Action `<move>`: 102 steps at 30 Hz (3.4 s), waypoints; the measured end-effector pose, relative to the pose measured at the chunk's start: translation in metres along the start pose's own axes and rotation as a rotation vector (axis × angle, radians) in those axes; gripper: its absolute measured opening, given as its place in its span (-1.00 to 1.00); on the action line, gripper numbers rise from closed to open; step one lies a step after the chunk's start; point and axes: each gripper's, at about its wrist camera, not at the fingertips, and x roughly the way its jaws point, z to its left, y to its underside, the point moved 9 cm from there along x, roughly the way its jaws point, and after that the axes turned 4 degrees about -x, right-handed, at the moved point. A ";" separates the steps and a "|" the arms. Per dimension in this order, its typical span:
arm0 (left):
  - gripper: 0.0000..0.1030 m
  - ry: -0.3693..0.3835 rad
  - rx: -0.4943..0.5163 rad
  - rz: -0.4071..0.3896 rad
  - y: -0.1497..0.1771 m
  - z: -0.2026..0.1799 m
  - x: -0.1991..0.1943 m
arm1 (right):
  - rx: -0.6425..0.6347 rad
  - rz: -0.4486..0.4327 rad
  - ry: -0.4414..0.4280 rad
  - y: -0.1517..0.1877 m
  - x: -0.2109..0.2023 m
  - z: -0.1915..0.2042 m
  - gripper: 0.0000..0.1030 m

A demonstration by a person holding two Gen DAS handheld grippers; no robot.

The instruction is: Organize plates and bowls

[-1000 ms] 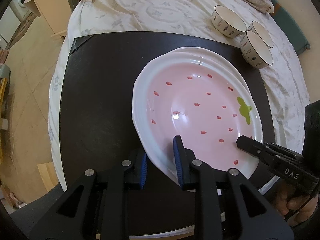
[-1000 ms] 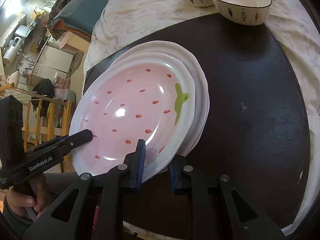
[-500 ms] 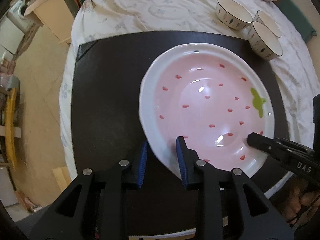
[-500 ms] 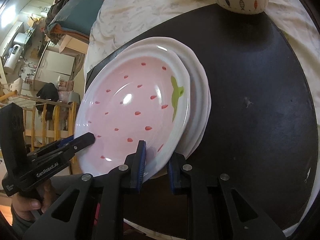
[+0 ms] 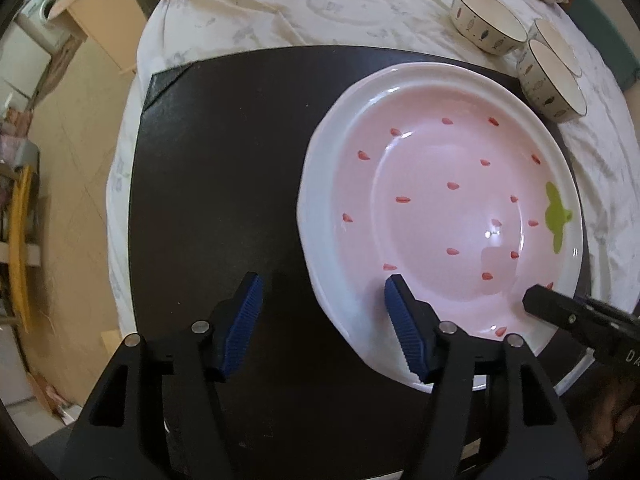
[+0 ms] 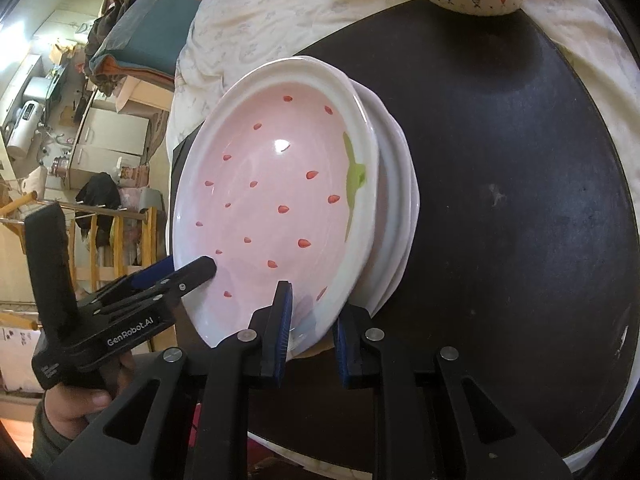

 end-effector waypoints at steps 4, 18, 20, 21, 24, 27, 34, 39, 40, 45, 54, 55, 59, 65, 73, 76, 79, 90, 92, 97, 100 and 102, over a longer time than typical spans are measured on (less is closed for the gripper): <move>0.18 -0.033 0.003 -0.033 -0.004 0.003 -0.003 | 0.003 0.018 -0.012 0.001 -0.001 0.000 -0.60; 0.18 -0.068 0.047 -0.038 -0.001 -0.004 -0.002 | 0.052 0.033 -0.069 0.007 -0.017 -0.005 -0.54; 0.18 -0.081 0.053 -0.053 -0.002 -0.004 -0.003 | 0.057 0.028 -0.062 0.008 -0.020 -0.008 -0.53; 0.18 -0.088 0.055 -0.051 -0.003 -0.005 -0.002 | 0.057 0.033 -0.039 0.009 -0.021 -0.011 -0.53; 0.18 -0.061 0.027 -0.038 0.000 -0.005 -0.001 | 0.078 0.018 -0.042 0.007 -0.024 -0.015 -0.53; 0.18 -0.049 -0.006 -0.039 0.002 -0.002 -0.003 | 0.076 -0.023 0.000 0.002 -0.032 -0.020 -0.53; 0.21 0.037 -0.058 -0.052 0.000 0.000 -0.012 | 0.081 -0.120 0.105 -0.019 -0.044 -0.031 0.27; 0.23 0.037 -0.050 -0.019 0.003 -0.002 -0.006 | 0.050 -0.098 0.098 -0.023 -0.033 -0.025 0.33; 0.23 0.047 -0.049 -0.018 0.002 -0.004 -0.005 | 0.047 -0.082 0.094 -0.023 -0.027 -0.024 0.26; 0.23 0.072 -0.075 0.034 0.005 -0.009 0.005 | 0.035 -0.010 0.121 -0.021 0.000 -0.024 -0.30; 0.12 0.099 -0.061 0.056 -0.001 -0.032 0.011 | 0.054 0.020 0.131 -0.024 0.014 -0.023 -0.29; 0.12 0.109 -0.078 0.059 -0.004 -0.031 0.011 | 0.045 0.021 0.138 -0.025 0.015 -0.022 -0.29; 0.12 0.152 -0.112 0.056 -0.016 -0.028 0.011 | 0.052 0.014 0.125 -0.031 0.014 -0.024 -0.29; 0.11 0.129 -0.084 0.041 -0.019 -0.038 0.014 | 0.060 -0.020 0.135 -0.044 0.010 -0.031 -0.30; 0.13 0.079 -0.051 -0.001 -0.024 -0.035 0.011 | 0.054 -0.023 0.147 -0.044 0.009 -0.030 -0.30; 0.15 -0.034 -0.002 -0.084 -0.032 -0.031 0.003 | 0.042 -0.032 0.156 -0.044 0.007 -0.028 -0.26; 0.15 -0.057 0.008 -0.149 -0.036 -0.029 -0.011 | 0.014 -0.059 0.185 -0.046 0.000 -0.025 -0.25; 0.90 -0.003 0.016 -0.299 -0.042 -0.029 -0.047 | -0.093 -0.214 0.206 -0.047 -0.036 -0.004 0.37; 1.00 0.000 0.010 -0.335 -0.043 -0.027 -0.056 | -0.116 -0.241 0.200 -0.048 -0.042 0.003 0.59; 1.00 0.004 0.004 -0.371 -0.044 -0.021 -0.067 | -0.155 -0.298 0.201 -0.047 -0.057 0.016 0.80; 1.00 -0.030 0.010 -0.347 -0.040 -0.017 -0.064 | -0.156 -0.305 0.208 -0.042 -0.065 0.016 0.80; 1.00 -0.060 0.014 -0.326 -0.040 -0.018 -0.063 | -0.171 -0.292 0.225 -0.037 -0.069 0.014 0.80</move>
